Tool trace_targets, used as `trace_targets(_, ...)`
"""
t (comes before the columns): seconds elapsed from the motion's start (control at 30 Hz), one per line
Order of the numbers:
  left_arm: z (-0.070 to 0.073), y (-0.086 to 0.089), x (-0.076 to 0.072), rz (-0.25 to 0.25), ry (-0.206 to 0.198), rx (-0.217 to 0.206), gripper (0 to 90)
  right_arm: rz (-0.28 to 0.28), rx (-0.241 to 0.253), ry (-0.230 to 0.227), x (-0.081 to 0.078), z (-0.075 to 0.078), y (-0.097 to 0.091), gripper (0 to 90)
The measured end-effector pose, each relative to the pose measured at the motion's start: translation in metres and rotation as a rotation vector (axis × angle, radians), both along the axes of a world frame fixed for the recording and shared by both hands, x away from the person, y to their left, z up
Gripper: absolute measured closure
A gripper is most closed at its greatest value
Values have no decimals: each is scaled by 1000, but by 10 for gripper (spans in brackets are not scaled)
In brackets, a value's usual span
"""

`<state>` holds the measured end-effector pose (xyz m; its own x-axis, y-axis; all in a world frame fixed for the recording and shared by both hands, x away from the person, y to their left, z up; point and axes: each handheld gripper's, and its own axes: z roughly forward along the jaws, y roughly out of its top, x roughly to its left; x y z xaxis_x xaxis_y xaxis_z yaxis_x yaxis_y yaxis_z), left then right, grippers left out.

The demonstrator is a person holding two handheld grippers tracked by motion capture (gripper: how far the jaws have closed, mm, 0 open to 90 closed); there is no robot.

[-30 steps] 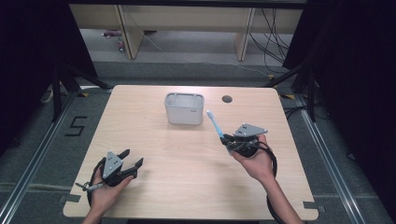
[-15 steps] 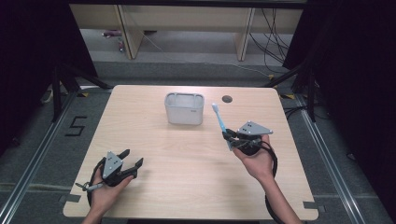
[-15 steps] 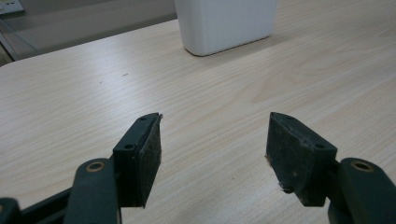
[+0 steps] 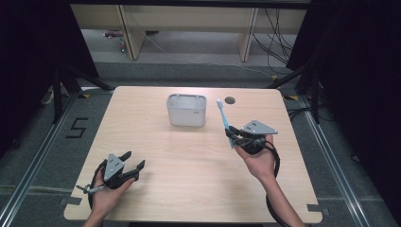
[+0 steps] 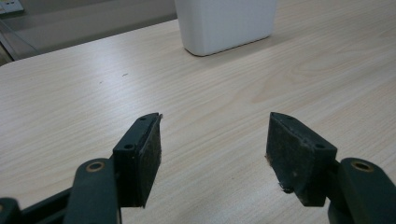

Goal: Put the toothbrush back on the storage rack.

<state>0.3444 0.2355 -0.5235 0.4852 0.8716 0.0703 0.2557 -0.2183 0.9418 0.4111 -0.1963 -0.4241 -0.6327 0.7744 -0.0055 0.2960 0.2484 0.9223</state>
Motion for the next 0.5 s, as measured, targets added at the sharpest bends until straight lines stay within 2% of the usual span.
trace_targets(0.03, 1, 0, -1, 2, 6, 6, 351, -23, 10, 5, -1, 2, 0, 787)
trace_targets(0.07, 1, 0, -1, 2, 6, 6, 352, -23, 10, 5, -1, 2, 0, 787)
trace_targets(0.1, 1, 0, -1, 2, 6, 6, 352, -19, 21, -18, 1, 2, 0, 787)
trace_targets(0.13, 1, 0, -1, 3, 6, 6, 351, -25, 28, -14, 0, 3, 0, 787)
trace_targets(0.17, 1, 0, -1, 2, 6, 6, 352, -27, 20, -41, 2, 3, -1, 787)
trace_targets(0.2, 1, 0, -1, 2, 6, 6, 351, -22, 46, -26, 2, 3, 0, 787)
trace_targets(0.43, 0, 1, 0, 2, 5, 1, 351, -30, 56, -31, 5, 5, 2, 787)
trace_targets(0.47, 0, 1, 0, 2, 5, 1, 351, -22, 50, -43, 6, 5, 1, 787)
trace_targets(0.5, 0, 0, 0, 1, 4, 2, 351, -34, 65, -22, 5, 5, 2, 787)
